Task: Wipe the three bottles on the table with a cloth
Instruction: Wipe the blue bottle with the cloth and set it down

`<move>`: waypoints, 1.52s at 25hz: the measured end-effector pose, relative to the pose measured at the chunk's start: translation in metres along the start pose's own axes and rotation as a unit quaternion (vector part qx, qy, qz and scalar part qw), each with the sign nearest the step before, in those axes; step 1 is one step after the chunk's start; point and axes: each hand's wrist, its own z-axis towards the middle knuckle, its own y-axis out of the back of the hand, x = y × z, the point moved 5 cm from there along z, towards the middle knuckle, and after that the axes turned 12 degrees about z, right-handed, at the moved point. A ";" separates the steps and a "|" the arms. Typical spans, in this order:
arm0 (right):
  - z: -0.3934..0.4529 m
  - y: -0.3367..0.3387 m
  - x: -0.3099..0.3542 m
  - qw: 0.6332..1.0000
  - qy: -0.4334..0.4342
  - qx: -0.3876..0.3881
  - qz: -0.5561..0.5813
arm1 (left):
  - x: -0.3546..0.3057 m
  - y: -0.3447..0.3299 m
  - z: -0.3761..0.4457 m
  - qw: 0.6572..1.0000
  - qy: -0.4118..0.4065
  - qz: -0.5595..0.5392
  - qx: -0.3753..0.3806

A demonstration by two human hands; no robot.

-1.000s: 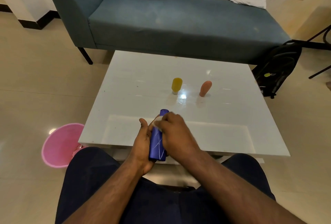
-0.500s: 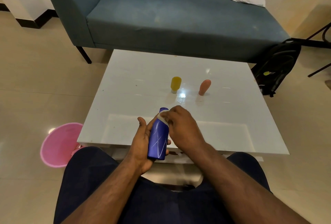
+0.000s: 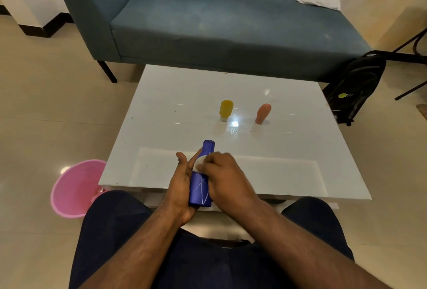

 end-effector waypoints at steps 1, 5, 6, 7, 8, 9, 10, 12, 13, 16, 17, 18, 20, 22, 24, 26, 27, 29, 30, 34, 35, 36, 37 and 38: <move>-0.001 0.000 0.001 1.000 0.015 0.013 -0.006 | -0.001 0.000 0.000 1.000 0.000 0.003 0.002; 0.016 0.018 -0.021 0.996 -0.070 -0.053 -0.018 | 0.000 -0.002 0.000 1.000 0.002 0.022 0.005; 0.016 0.014 -0.015 0.997 -0.048 -0.044 -0.031 | 0.000 -0.002 -0.001 1.000 0.000 0.018 0.005; 0.013 0.007 -0.009 0.998 -0.030 -0.015 -0.044 | 0.000 -0.001 -0.001 1.000 -0.004 0.014 0.006; 0.007 0.001 -0.005 0.998 0.008 0.013 -0.055 | -0.001 -0.001 -0.001 1.000 -0.009 0.016 0.009; 0.007 0.003 -0.007 0.999 0.011 0.010 -0.034 | -0.002 0.000 -0.001 1.000 -0.012 0.024 0.010; 0.013 0.008 -0.012 0.999 0.010 -0.012 -0.030 | -0.001 0.000 -0.002 0.999 -0.012 0.035 0.010; 0.026 0.022 -0.022 0.996 -0.061 -0.069 -0.002 | 0.000 -0.002 -0.002 0.999 -0.004 0.051 0.006; 0.028 0.020 -0.021 0.996 -0.063 -0.067 -0.016 | 0.001 -0.002 -0.002 0.999 -0.003 0.050 0.001; 0.013 0.005 -0.006 0.999 -0.012 -0.006 -0.032 | -0.001 0.000 -0.003 1.000 -0.008 0.028 0.001; 0.009 0.004 -0.006 1.000 -0.001 0.014 -0.022 | -0.001 0.000 -0.003 1.000 -0.010 0.029 0.002; 0.010 0.009 -0.010 1.000 -0.017 0.005 0.001 | -0.002 -0.001 -0.003 0.999 -0.010 0.033 0.002; 0.016 0.017 -0.019 0.998 -0.053 -0.038 0.009 | -0.001 -0.002 -0.002 0.999 -0.005 0.035 -0.002; 0.013 0.008 -0.009 0.998 -0.047 -0.032 0.000 | -0.001 -0.001 -0.002 1.000 -0.005 0.025 -0.005; -0.002 -0.007 0.008 0.999 0.022 0.029 -0.033 | -0.002 -0.001 -0.002 1.000 -0.002 0.014 0.003; -0.001 -0.005 0.001 0.998 0.026 0.043 -0.037 | -0.002 0.000 -0.001 1.000 0.001 0.010 0.007; 0.005 0.001 -0.008 0.999 -0.008 0.019 -0.030 | -0.001 0.000 0.000 1.000 0.002 0.007 0.005; 0.010 0.005 -0.009 0.999 -0.032 -0.022 -0.024 | 0.001 0.000 0.001 1.000 0.002 0.004 0.000; 0.007 0.000 -0.002 0.999 -0.016 -0.013 -0.030 | 0.000 0.001 0.001 1.000 0.002 0.001 0.000; -0.002 -0.006 0.000 1.000 -0.001 0.025 -0.004 | -0.001 0.002 0.000 1.000 0.002 0.009 0.005; 0.004 0.002 -0.008 0.999 -0.033 -0.017 0.009 | -0.001 0.002 0.001 1.000 0.000 0.011 0.003; 0.006 0.005 -0.013 0.997 -0.065 -0.036 0.025 | 0.000 0.001 0.001 1.000 0.001 0.009 0.000; 0.008 0.002 -0.007 0.998 -0.054 -0.033 0.010 | 0.000 0.002 0.001 1.000 0.001 0.006 -0.001; 0.004 -0.005 0.002 1.000 -0.027 -0.011 -0.009 | -0.001 0.002 0.000 1.000 0.001 0.003 0.000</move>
